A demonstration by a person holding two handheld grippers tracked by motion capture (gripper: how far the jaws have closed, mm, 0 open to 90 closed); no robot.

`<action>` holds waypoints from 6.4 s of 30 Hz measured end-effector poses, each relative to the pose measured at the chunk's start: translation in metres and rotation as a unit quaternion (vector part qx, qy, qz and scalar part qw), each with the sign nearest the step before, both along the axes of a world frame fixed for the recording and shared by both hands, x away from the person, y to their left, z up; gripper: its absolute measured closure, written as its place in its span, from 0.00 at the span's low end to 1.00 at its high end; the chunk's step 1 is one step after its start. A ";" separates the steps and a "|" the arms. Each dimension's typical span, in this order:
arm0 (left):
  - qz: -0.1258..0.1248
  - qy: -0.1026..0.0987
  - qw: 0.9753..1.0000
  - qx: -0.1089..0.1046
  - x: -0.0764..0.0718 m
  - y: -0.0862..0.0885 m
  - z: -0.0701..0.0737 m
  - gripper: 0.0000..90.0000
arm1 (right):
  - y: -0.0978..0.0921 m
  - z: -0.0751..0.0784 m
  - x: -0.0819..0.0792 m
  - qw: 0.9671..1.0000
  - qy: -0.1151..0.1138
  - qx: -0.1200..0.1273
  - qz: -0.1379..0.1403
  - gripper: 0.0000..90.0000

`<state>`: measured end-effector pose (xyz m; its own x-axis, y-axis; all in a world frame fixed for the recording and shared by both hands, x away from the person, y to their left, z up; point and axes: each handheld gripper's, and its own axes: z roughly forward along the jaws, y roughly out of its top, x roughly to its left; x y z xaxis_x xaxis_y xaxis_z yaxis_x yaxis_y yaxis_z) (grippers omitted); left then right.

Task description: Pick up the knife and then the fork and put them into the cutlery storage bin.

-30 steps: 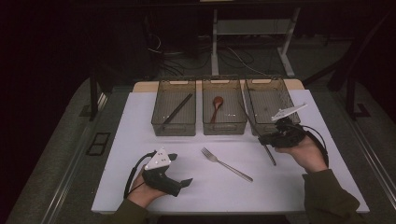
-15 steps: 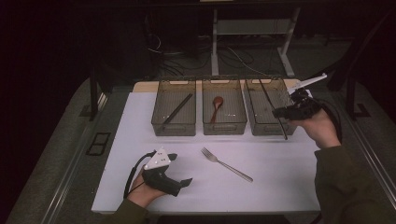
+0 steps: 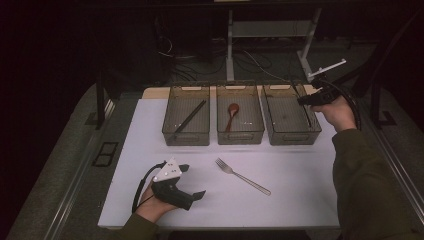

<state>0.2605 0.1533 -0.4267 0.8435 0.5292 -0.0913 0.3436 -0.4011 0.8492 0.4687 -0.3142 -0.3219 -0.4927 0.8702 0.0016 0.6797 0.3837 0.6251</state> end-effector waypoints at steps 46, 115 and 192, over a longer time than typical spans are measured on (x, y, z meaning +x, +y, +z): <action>-0.001 -0.001 1.000 -0.001 -0.001 0.000 0.000 0.00 | 0.005 -0.016 -0.045 0.997 0.011 0.068 0.042 0.48; -0.004 -0.002 1.000 0.005 -0.002 -0.002 -0.001 0.00 | 0.193 -0.092 -0.131 0.945 0.148 -0.104 0.273 0.79; -0.005 0.003 1.000 0.001 0.000 0.000 -0.002 0.00 | 0.007 -0.031 0.009 1.000 0.019 -0.001 -0.018 0.94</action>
